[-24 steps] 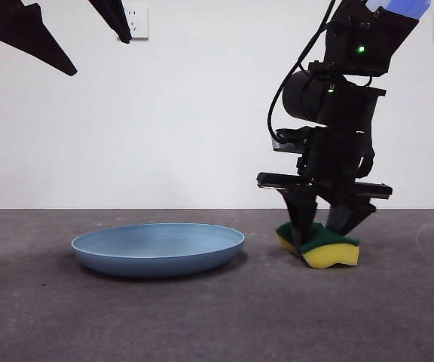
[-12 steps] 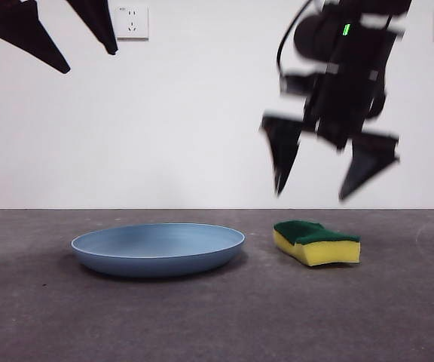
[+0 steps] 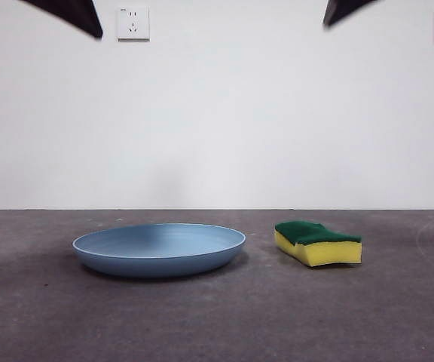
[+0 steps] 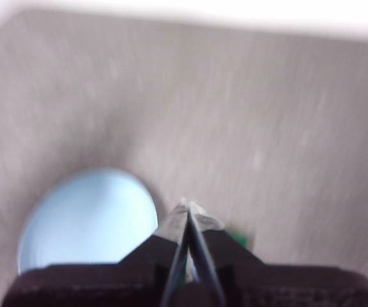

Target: Pick up the plate,pick up the cloth,clean the plate with the cloth

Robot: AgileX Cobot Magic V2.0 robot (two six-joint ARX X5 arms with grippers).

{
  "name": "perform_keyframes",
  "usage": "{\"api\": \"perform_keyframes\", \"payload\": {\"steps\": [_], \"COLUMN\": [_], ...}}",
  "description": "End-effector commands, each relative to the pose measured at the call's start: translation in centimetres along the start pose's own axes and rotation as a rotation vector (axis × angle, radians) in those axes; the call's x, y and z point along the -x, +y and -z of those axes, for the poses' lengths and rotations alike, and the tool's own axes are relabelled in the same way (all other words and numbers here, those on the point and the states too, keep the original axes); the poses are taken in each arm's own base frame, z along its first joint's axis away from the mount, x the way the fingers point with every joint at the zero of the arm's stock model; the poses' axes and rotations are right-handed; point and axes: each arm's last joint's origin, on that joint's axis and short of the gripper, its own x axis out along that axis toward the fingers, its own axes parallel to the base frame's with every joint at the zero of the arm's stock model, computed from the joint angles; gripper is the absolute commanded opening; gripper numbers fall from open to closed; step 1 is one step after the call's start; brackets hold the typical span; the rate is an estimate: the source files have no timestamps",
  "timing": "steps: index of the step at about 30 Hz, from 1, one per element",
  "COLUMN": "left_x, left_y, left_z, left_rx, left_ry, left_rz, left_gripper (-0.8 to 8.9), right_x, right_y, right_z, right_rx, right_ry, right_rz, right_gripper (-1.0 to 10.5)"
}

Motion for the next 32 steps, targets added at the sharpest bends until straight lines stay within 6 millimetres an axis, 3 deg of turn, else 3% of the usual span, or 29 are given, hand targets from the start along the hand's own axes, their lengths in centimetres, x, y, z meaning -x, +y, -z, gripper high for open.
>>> {"api": "perform_keyframes", "payload": {"steps": [1, 4, 7, 14, 17, 21, 32], "left_x": [1.5, 3.2, 3.6, 3.1, 3.1, 3.2, 2.8], "left_y": [-0.5, -1.0, -1.3, -1.4, -1.5, -1.4, -1.3], "left_z": [-0.3, 0.7, 3.4, 12.0, 14.7, 16.4, 16.9], "left_rx": [-0.025, -0.028, -0.028, 0.041, 0.101, 0.125, 0.122], "left_ry": [-0.079, -0.188, -0.244, -0.321, -0.395, -0.394, -0.317], "left_rz": [-0.026, -0.039, -0.038, -0.071, -0.07, -0.073, -0.097], "left_gripper": [-0.08, -0.08, -0.08, -0.08, -0.08, -0.07, -0.03], "right_x": [2.2, 4.3, 5.0, 5.4, 5.4, 5.3, 5.3], "right_y": [0.5, 0.9, 0.8, -0.1, -0.5, -0.7, -0.7], "right_z": [0.8, 2.8, 5.5, 12.9, 15.3, 16.5, 16.8], "right_rx": [0.036, 0.045, 0.044, 0.011, 0.01, -0.007, -0.003], "right_ry": [-0.064, -0.15, -0.196, -0.223, -0.211, -0.145, -0.116], "right_rz": [0.01, -0.012, 0.022, 0.021, 0.022, 0.032, 0.033], "right_gripper": [-0.1, -0.1, -0.1, -0.1, -0.1, 0.0, 0.0]}}
